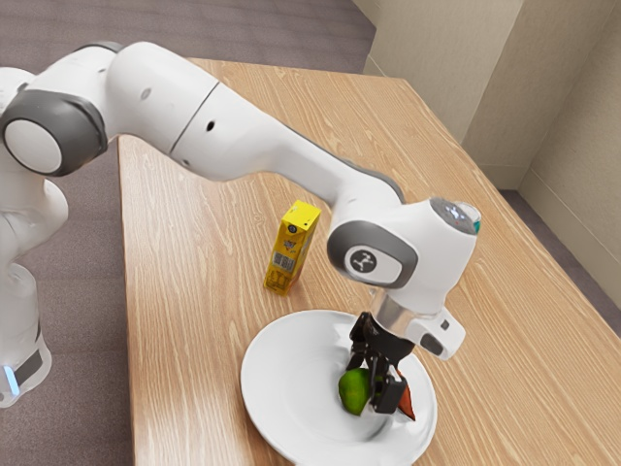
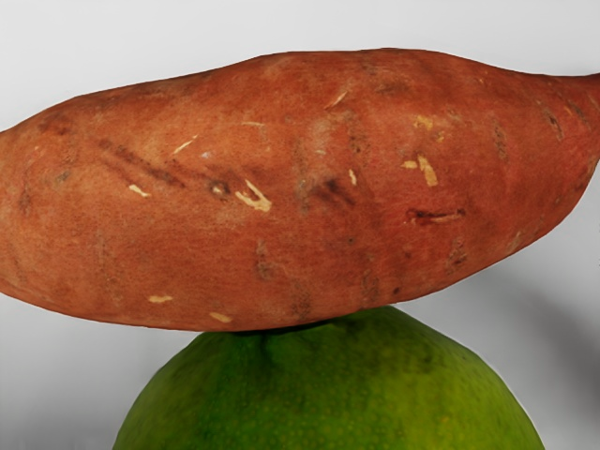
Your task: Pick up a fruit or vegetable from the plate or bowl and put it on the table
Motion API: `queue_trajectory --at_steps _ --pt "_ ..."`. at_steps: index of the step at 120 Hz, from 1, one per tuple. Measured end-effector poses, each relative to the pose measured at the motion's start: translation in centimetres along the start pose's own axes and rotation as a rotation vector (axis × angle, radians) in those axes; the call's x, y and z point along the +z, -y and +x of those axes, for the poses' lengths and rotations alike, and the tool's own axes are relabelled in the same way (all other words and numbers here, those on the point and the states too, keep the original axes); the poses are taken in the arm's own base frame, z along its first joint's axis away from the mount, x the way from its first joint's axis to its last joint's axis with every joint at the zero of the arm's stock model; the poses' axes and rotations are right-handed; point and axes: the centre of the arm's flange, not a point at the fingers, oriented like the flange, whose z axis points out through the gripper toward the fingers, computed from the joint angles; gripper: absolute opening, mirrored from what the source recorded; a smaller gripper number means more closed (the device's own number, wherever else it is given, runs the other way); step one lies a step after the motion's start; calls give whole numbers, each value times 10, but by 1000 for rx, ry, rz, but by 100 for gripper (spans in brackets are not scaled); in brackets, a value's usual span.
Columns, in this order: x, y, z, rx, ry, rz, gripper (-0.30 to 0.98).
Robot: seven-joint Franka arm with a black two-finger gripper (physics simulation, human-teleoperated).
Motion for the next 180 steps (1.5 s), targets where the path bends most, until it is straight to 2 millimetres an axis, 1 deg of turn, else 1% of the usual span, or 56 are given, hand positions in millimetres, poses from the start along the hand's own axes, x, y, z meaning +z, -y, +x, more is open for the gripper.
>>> queue_trajectory --at_steps 28,37,40,58,64,70,80,84,86,90,92,95,98,101,103,107,110,116,121,126,131,133,138,144,147,161,172,180 --pt "2 -3 -1 6 1 -2 68" --pt "2 -4 -1 6 -1 -3 52" --pt "2 -4 -1 6 -2 -3 49" --pt "0 -5 -1 8 -8 -1 41" --pt "-4 -8 -1 12 -17 -3 39" --pt "-14 -11 -1 19 -36 -6 39" --pt "-23 -11 0 24 -55 -1 39" --pt "-30 -9 1 26 -70 7 38" --pt "-39 -7 1 27 -84 13 37" --pt "-61 1 5 26 -124 24 36" --pt "-80 3 10 27 -159 27 35" --pt "-107 1 21 35 -216 36 35" --pt "-128 -2 35 46 -265 41 37" --pt "-142 -6 55 61 -307 36 39" --pt "-144 -7 71 69 -324 32 40" --pt "-140 4 98 70 -337 29 40" --pt "-128 22 118 56 -327 33 41" --pt "-95 61 150 23 -290 51 39" --pt "-59 94 175 -3 -255 68 39" --pt "-30 117 191 -13 -233 80 37" --pt "-16 127 198 -9 -226 88 36" --pt "-13 129 200 -5 -226 91 38" --pt "-8 131 202 8 -229 96 42" --pt "-7 131 204 27 -236 103 42" --pt "-7 131 204 38 -240 108 48" --pt "-24 129 204 88 -279 123 59" --pt "-30 128 204 121 -291 131 64" --pt "-32 123 202 148 -295 136 66"
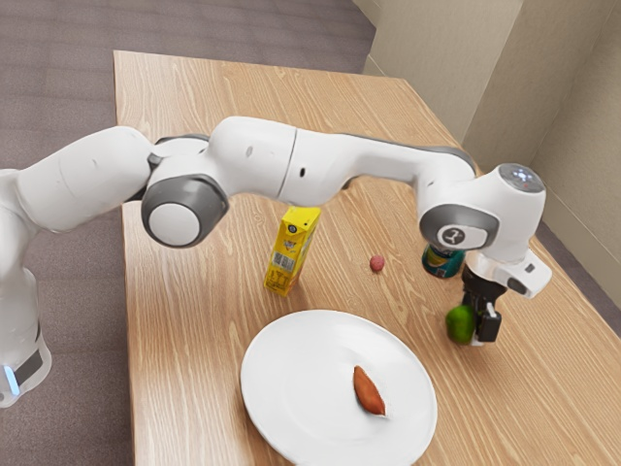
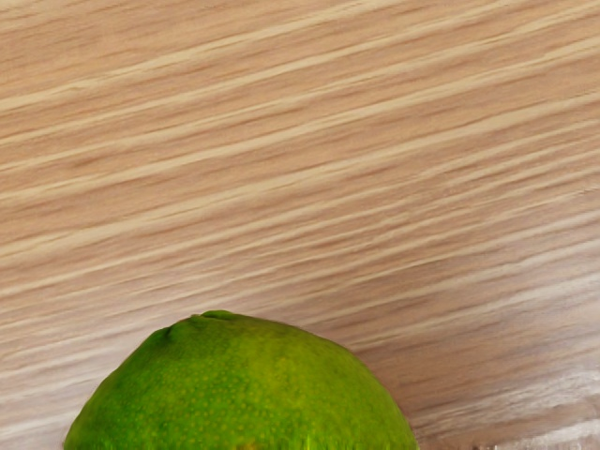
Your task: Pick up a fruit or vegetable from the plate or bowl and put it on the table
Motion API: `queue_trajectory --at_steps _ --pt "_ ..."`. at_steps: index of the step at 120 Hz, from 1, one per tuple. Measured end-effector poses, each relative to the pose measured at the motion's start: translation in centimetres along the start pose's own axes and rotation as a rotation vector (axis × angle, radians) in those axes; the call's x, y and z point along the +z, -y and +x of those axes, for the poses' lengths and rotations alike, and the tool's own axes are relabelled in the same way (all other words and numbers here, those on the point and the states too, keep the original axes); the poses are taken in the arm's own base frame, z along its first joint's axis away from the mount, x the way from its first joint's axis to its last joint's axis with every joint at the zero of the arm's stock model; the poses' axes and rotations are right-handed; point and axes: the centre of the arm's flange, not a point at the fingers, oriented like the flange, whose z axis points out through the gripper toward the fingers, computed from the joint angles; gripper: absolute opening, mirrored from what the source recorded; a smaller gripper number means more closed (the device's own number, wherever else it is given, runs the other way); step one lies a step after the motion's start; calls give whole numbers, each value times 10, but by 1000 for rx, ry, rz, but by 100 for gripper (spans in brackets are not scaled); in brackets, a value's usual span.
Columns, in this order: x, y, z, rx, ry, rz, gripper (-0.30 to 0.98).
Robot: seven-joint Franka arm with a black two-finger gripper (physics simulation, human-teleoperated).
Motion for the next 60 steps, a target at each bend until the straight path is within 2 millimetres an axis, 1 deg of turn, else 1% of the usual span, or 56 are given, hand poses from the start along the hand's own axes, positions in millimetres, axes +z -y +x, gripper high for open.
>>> queue_trajectory --at_steps 9,16,23,29,34,37,40,54,60 --pt "-13 -9 0 35 -15 0 67" --pt "-35 -20 0 65 -28 7 67" --pt "-76 -39 -5 106 -46 17 68" --pt "-114 -58 -15 140 -56 27 68" --pt "-140 -72 -26 162 -48 38 68" --pt "-151 -79 -34 172 -35 48 68" --pt "-157 -83 -41 178 -18 58 68" --pt "-167 -92 -73 187 73 83 69" --pt "-169 -97 -89 189 113 89 69"
